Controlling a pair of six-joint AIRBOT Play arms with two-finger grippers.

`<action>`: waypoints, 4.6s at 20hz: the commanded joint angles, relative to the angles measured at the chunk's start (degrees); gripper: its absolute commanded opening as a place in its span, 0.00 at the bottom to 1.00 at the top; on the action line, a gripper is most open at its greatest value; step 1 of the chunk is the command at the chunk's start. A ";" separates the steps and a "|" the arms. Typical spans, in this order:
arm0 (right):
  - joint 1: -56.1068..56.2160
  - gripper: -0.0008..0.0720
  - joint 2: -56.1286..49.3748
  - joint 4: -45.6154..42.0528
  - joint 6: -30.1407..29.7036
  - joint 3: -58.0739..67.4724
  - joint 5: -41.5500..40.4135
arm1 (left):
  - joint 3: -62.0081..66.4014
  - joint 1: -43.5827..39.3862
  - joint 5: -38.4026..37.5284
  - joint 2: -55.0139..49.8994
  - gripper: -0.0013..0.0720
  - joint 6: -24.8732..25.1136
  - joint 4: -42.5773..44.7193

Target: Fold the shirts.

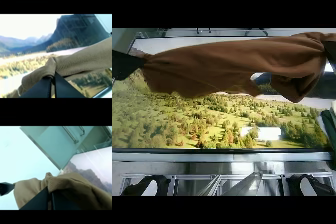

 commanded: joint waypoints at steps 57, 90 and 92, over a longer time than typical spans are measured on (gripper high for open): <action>5.79 0.04 -34.49 -22.88 12.90 32.09 5.57 | 44.15 -6.19 -11.91 -47.30 0.04 -2.38 -4.31; 6.21 0.74 -31.93 -40.39 10.27 -0.85 1.90 | -7.91 9.16 -4.00 -34.73 0.98 13.11 3.43; 6.21 0.74 -31.95 -40.83 10.25 -6.14 -2.23 | -7.87 8.39 -2.67 -38.49 0.98 13.11 3.48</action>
